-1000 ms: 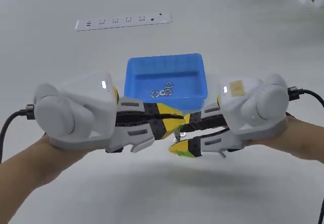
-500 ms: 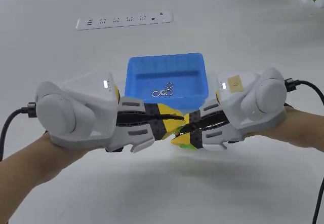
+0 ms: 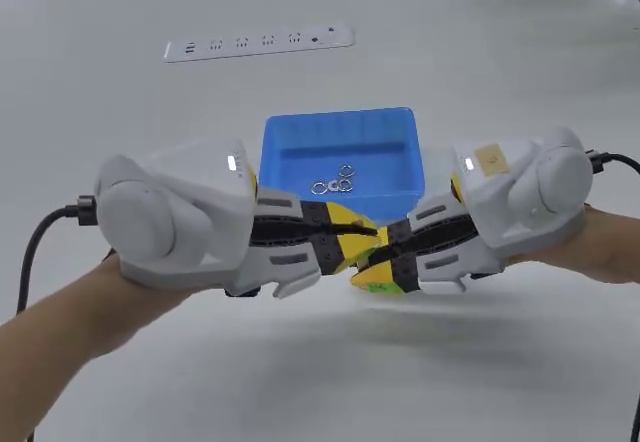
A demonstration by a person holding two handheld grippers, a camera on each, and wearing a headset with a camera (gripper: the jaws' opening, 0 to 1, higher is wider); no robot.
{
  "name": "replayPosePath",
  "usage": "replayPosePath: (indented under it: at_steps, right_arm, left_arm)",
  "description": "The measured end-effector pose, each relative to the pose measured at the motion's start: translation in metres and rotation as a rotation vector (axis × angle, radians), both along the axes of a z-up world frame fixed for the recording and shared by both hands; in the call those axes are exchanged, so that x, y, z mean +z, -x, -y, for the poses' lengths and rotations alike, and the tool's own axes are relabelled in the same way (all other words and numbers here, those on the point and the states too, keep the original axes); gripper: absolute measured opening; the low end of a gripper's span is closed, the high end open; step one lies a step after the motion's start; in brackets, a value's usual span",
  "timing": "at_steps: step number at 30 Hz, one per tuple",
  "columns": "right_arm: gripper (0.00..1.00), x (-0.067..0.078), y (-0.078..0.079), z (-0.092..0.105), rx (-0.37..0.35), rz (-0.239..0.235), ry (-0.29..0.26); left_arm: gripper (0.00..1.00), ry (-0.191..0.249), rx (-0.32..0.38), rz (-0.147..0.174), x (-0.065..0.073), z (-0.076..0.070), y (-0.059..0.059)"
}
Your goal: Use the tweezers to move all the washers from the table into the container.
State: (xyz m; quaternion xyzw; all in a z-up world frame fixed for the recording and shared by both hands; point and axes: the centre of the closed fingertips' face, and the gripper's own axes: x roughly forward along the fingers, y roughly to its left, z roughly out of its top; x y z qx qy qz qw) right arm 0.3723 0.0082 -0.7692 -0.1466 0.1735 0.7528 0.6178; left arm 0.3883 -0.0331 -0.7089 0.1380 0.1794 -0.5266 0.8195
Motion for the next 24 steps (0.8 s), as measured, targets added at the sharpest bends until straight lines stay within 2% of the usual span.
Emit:
replayPosePath:
  at_steps: [1,2,4,7,10,14,18,21,24]
  right_arm:
    - [0.09,0.000,0.001,-0.001,0.001,0.000,0.001]
    - [0.09,0.002,0.004,-0.002,0.006,-0.006,-0.004]
    - [0.09,0.004,0.005,-0.005,0.004,-0.003,-0.012]
    - [0.09,0.004,0.005,-0.008,0.003,-0.004,-0.009]
    - [0.09,0.006,0.006,-0.010,0.002,-0.005,-0.013]
    - [0.09,0.011,0.006,-0.011,0.000,-0.001,-0.012]
    - [0.09,0.021,0.008,-0.011,-0.001,0.012,-0.024]
    - [0.09,0.030,0.005,-0.012,-0.013,0.029,-0.033]
    - [0.09,0.041,0.004,-0.012,-0.022,0.039,-0.049]
  left_arm:
    - [0.06,0.021,0.034,-0.040,0.000,-0.001,0.000]
    - [0.06,0.042,0.045,-0.063,0.002,0.000,0.001]
    - [0.07,0.057,0.057,-0.057,0.006,-0.003,-0.001]
    - [0.08,0.112,0.087,-0.074,0.016,-0.005,-0.001]
    - [0.12,0.158,0.113,-0.074,0.027,-0.010,-0.003]
    - [0.17,0.169,0.154,-0.061,0.034,-0.024,-0.004]
    - [0.20,0.180,0.181,-0.046,0.041,-0.033,0.002]
    - [0.24,0.213,0.224,-0.031,0.051,-0.041,0.007]
    - [0.27,0.217,0.260,-0.024,0.054,-0.050,0.013]
